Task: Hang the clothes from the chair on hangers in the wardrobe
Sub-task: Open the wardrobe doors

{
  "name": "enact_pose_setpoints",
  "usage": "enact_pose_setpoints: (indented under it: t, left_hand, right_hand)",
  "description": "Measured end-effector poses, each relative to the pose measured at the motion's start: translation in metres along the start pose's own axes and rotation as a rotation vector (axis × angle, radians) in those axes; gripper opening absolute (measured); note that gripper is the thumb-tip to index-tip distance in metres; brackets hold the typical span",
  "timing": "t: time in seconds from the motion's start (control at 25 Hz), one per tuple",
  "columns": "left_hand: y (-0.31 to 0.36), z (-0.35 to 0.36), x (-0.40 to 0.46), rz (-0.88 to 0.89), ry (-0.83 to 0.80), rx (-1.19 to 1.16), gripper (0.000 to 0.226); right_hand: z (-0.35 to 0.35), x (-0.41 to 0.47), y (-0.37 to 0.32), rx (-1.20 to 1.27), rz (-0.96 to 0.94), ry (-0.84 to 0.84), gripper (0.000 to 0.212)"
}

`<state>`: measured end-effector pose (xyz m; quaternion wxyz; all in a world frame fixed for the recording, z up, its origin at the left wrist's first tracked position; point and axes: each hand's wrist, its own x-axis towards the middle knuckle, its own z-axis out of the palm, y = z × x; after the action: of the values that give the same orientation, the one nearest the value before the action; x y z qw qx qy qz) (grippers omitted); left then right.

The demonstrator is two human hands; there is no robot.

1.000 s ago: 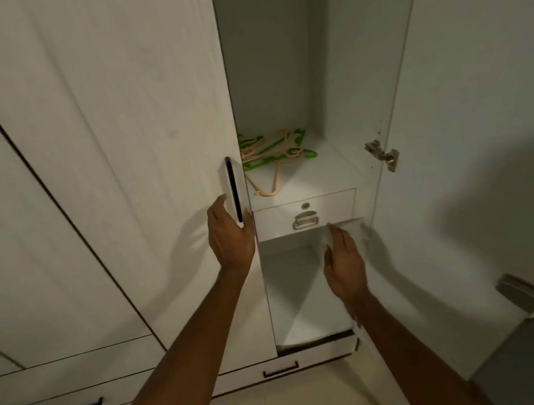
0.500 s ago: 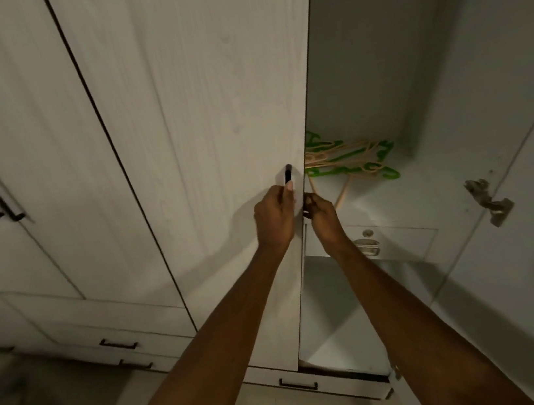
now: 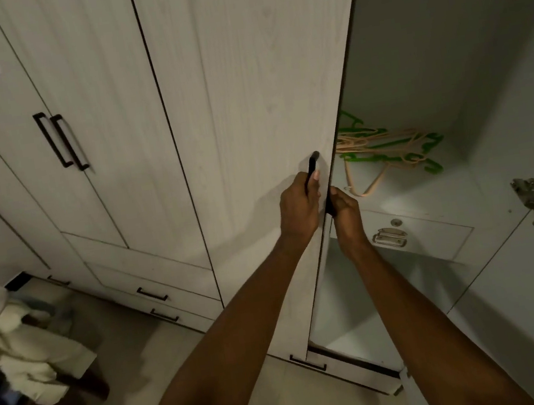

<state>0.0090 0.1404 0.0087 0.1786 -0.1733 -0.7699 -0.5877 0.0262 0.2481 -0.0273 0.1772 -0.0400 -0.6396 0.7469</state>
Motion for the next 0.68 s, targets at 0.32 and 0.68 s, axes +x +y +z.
enact_pose_setpoints:
  t: [0.32, 0.68]
  left_hand:
    - [-0.001, -0.073, -0.068, 0.025, 0.103, 0.02, 0.03]
    - [-0.002, -0.206, -0.118, 0.022, 0.231, -0.103, 0.031]
  right_hand:
    - [0.058, -0.103, 0.001, 0.03, -0.036, -0.004, 0.033]
    - [0.158, -0.181, 0.012, -0.111, -0.162, -0.225, 0.039]
